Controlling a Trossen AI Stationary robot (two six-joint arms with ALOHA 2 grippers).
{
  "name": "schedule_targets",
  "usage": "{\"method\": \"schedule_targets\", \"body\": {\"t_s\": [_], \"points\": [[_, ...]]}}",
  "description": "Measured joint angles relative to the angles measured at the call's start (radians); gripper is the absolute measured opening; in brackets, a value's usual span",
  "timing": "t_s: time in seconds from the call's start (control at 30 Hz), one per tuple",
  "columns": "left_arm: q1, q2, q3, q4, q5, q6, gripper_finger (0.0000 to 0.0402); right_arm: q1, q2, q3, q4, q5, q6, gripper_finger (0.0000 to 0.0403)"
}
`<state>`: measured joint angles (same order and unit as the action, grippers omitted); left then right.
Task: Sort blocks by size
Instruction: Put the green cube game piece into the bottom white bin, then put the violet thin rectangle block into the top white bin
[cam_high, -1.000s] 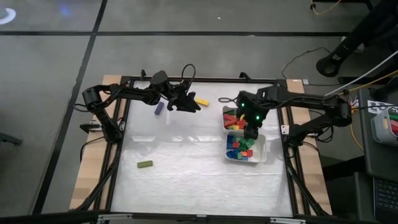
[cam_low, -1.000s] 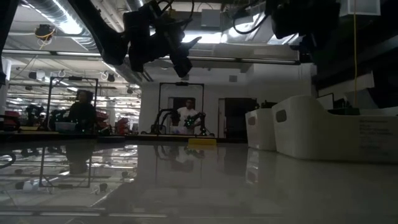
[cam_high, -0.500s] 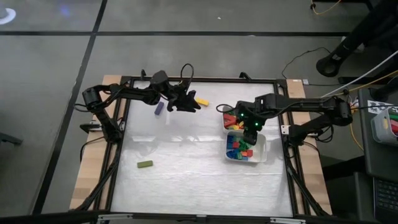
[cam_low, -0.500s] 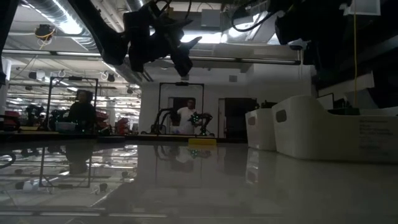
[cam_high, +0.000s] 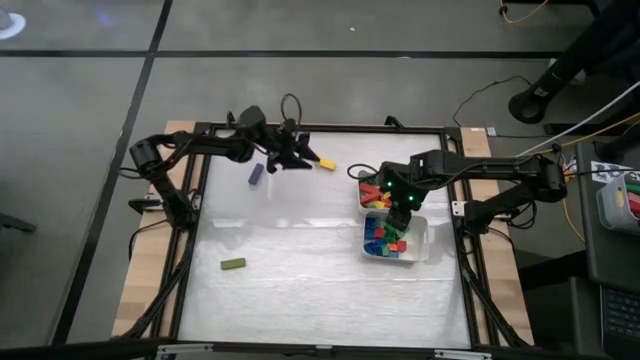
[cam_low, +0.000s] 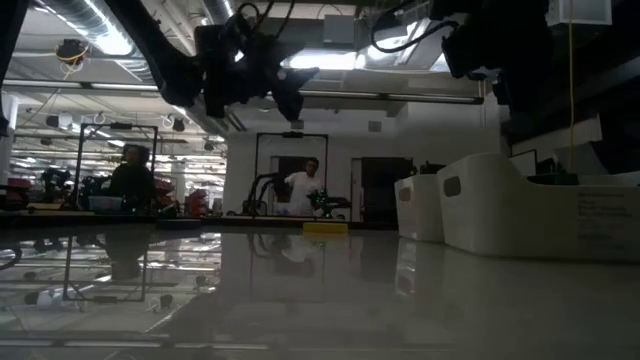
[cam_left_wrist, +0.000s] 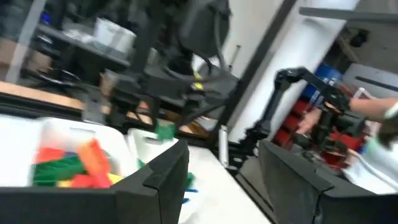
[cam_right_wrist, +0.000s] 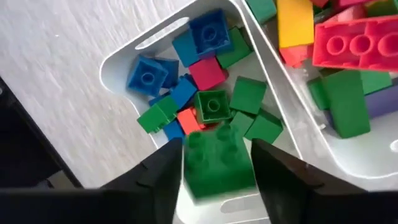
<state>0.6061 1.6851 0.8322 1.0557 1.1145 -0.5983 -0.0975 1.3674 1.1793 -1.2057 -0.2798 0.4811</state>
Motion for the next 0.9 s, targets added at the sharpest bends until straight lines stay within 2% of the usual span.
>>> {"method": "schedule_targets", "body": {"t_s": [0.2,0.33,0.43,0.6,0.73,0.8,0.9], "points": [[0.117,-0.066,0.000,-0.027,0.000,0.088,0.0182,0.000,0.000,0.000,0.000,0.010,0.062,0.0245],[0.192,-0.140,0.000,-0.140,-0.009,0.219,0.0182,0.000,0.000,0.000,0.000,0.006,0.070,0.0261],[0.234,-0.212,0.000,-0.266,-0.066,0.340,0.0182,0.000,0.000,0.000,0.000,0.005,0.071,0.0263],[0.268,-0.349,0.000,-0.547,-0.252,0.554,0.0181,0.000,0.000,0.000,0.005,-0.001,0.064,0.0264],[0.279,-0.436,0.002,-0.834,-0.420,0.598,0.0181,0.000,0.000,0.000,0.049,0.001,0.061,0.0264],[0.270,-0.461,0.000,-1.021,-0.546,0.589,0.0181,0.000,0.000,0.000,0.091,0.007,0.061,0.0264],[0.237,-0.489,0.000,-1.309,-0.790,0.690,0.0181,0.000,0.000,0.000,0.175,0.008,0.033,0.0264]]}}
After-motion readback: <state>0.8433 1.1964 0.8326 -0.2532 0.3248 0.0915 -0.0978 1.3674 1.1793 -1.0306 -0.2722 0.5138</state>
